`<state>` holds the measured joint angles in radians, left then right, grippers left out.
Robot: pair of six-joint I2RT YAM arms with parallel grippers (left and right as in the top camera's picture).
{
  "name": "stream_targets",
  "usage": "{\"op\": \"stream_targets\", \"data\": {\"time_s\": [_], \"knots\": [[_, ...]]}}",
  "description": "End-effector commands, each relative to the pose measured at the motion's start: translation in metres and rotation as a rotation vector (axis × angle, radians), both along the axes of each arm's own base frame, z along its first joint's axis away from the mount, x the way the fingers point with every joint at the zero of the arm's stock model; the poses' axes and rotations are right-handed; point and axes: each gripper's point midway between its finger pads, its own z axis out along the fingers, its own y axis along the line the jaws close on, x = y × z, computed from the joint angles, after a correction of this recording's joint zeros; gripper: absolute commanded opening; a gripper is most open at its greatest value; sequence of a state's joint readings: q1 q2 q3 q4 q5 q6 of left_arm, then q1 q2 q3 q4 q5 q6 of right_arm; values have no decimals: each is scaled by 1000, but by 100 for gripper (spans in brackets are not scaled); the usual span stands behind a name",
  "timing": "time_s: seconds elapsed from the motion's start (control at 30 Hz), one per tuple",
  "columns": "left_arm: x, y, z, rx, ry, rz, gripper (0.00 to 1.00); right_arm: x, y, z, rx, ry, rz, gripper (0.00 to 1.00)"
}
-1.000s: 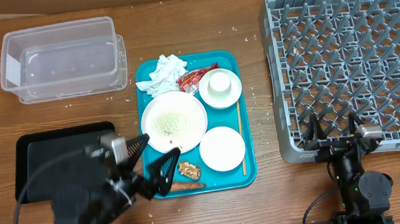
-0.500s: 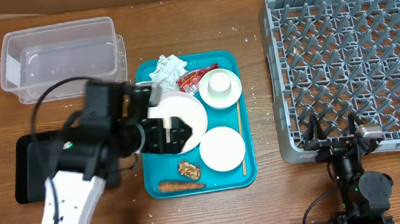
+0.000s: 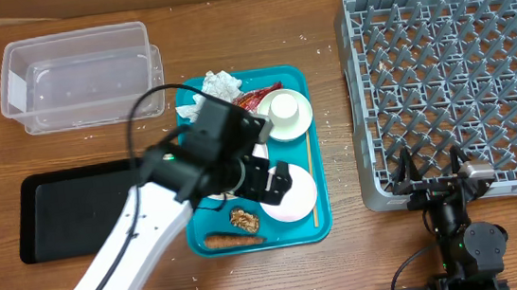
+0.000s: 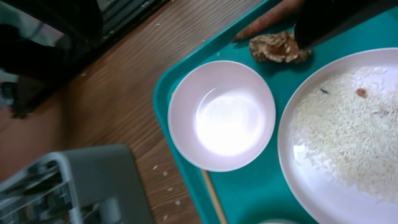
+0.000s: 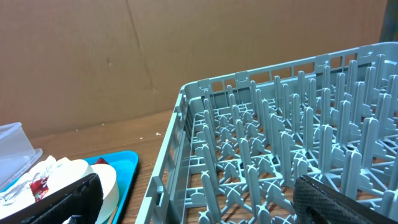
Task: Sort waste into correct bins and load items into the dishwasher
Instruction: 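Lift the left arm and move the left gripper over the teal tray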
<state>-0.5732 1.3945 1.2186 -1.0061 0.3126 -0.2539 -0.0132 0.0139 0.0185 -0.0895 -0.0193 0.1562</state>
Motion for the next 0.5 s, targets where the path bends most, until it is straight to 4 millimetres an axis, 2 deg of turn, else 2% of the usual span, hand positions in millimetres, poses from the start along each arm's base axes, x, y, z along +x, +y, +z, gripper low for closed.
{"op": "stream_targets", "data": {"time_s": [0.0,0.13,0.47], "knots": [[10,5,-14,156,-45,73,100,0,0,-1,-4,-8,0,100],[15,8,-26,255,-77,117,100,0,0,-1,-4,-8,0,100],[27,-4,-32,235,-105,115,100,0,0,-1,-4,-8,0,100]]}}
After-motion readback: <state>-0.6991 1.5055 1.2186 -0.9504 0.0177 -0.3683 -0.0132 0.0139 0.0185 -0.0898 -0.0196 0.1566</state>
